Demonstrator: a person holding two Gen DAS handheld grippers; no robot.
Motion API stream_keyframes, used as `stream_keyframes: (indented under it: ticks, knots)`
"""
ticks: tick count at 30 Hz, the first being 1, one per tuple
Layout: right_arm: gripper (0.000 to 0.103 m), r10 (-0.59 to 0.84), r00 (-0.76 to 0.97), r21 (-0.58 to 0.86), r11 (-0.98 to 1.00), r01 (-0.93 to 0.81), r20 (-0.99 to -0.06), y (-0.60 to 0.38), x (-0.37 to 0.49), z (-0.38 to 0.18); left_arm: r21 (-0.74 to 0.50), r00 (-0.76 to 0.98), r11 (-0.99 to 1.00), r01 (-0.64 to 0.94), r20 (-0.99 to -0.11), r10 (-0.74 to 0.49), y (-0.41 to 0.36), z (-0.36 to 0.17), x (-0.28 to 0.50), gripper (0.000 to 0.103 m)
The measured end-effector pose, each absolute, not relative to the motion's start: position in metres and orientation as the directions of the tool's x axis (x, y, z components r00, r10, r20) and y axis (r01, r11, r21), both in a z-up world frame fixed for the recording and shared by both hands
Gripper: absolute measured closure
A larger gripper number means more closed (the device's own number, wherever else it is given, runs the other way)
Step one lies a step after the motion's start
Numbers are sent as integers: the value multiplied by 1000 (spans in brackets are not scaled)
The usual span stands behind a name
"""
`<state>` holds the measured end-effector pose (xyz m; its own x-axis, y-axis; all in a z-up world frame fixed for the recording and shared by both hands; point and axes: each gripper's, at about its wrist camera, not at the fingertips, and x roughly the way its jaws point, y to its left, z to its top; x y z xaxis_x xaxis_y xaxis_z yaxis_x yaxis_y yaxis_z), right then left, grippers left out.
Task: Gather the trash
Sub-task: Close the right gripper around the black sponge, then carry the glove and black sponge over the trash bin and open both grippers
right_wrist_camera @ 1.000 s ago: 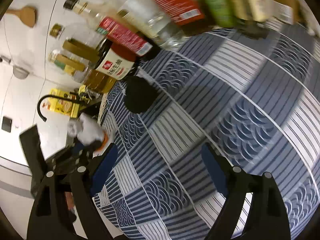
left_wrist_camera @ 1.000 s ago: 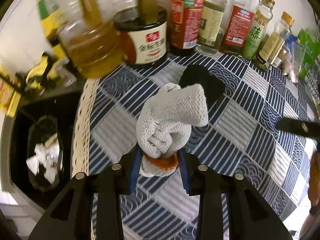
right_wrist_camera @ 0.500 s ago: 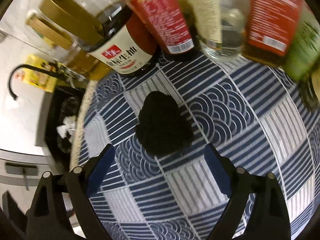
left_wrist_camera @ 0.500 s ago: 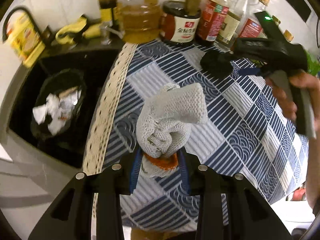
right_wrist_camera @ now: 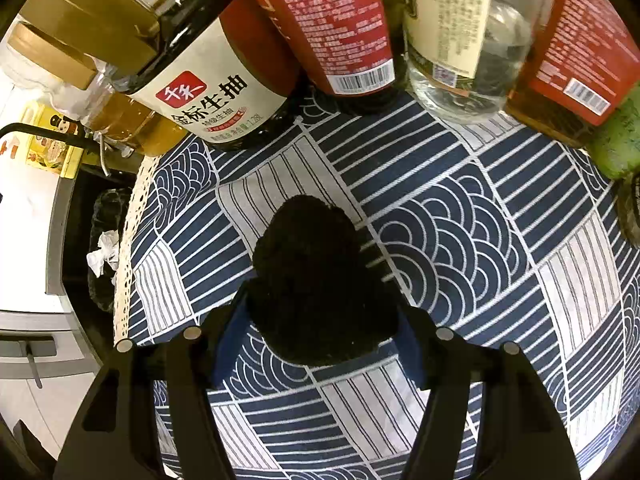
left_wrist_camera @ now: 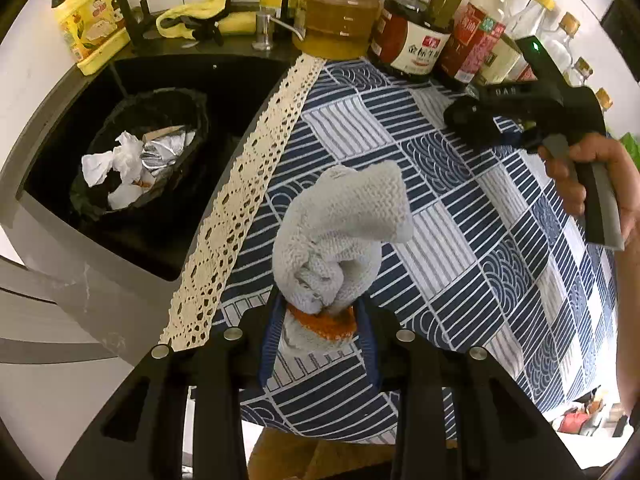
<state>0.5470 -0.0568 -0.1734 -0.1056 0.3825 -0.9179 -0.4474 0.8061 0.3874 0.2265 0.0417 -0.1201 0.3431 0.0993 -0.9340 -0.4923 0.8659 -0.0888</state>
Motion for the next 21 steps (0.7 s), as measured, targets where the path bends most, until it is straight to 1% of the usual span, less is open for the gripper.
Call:
stream_keyframes:
  ticks: [6, 13, 18, 21]
  knots:
    - [40, 461, -120, 462, 764, -451, -879, -67, 537, -159, -58, 352, 878, -476, -927, 130, 29, -110, 234, 70]
    - [40, 548, -104, 531, 717, -453, -830, -91, 509, -125, -50, 402, 896, -441, -903, 148, 22, -91, 243, 70]
    - [40, 540, -122, 525, 701, -482, -833, -93, 471, -112, -81, 456, 898, -432, -879, 140, 31, -80, 246, 70]
    - [40, 530, -98, 501, 703, -505, -842, -91, 454, -101, -110, 519, 905, -412, -844, 134, 43, -66, 239, 70]
